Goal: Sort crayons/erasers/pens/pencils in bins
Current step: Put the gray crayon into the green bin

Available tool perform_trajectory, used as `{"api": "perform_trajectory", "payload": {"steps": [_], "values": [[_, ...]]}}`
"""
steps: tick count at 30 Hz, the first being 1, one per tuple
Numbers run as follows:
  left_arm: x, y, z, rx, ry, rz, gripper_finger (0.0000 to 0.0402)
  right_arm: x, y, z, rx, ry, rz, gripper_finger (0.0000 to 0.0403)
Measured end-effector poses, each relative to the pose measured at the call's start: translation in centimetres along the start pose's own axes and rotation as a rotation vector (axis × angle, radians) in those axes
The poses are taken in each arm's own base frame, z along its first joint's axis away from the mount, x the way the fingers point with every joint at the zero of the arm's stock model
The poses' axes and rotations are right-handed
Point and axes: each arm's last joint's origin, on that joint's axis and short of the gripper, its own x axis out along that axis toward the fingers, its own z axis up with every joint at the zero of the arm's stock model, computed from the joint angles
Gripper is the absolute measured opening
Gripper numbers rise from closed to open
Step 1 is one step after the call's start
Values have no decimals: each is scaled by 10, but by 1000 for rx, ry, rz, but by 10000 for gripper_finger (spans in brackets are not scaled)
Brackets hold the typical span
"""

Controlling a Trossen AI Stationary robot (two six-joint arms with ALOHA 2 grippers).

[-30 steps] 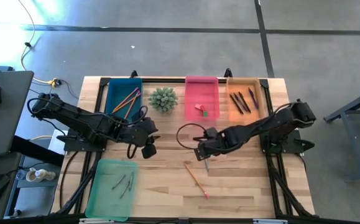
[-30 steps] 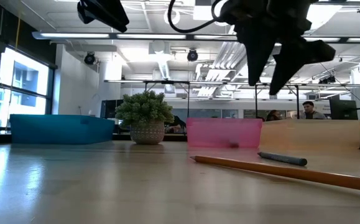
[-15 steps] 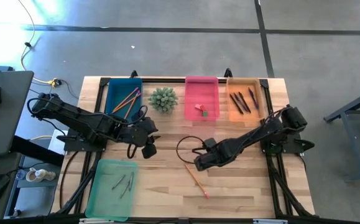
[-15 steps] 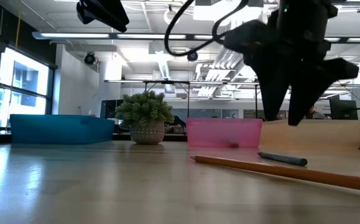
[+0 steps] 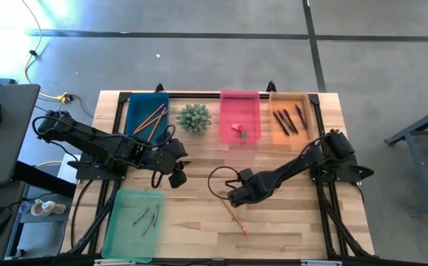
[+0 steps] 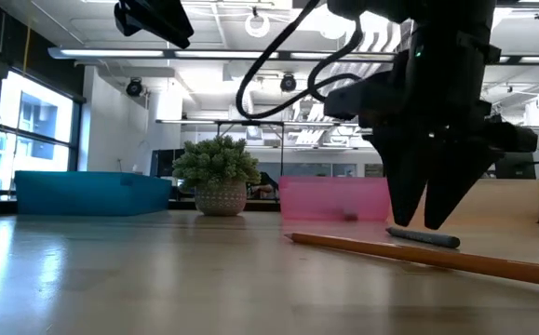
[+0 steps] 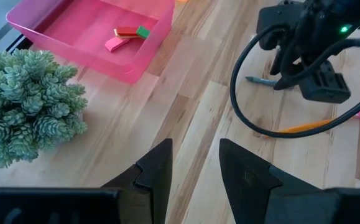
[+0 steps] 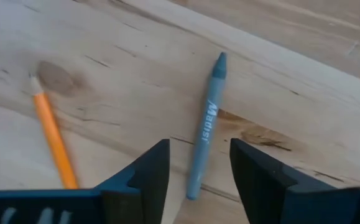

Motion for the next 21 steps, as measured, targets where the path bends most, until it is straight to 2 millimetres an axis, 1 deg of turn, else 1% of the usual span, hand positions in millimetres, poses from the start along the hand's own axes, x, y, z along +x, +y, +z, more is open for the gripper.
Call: {"api": "perform_trajectory", "payload": {"steps": [4,8,11,21], "values": [[0,0,0,0,0,0,119,5,1,0,-1,-1,-5,113],[0,0,0,0,0,0,119,11,1,-1,-5,0,-19,91],[0,0,0,0,0,0,119,13,2,-2,-6,-3,-24,84],[0,0,0,-4,2,-3,119,13,-2,-1,-17,-11,-65,80]]}}
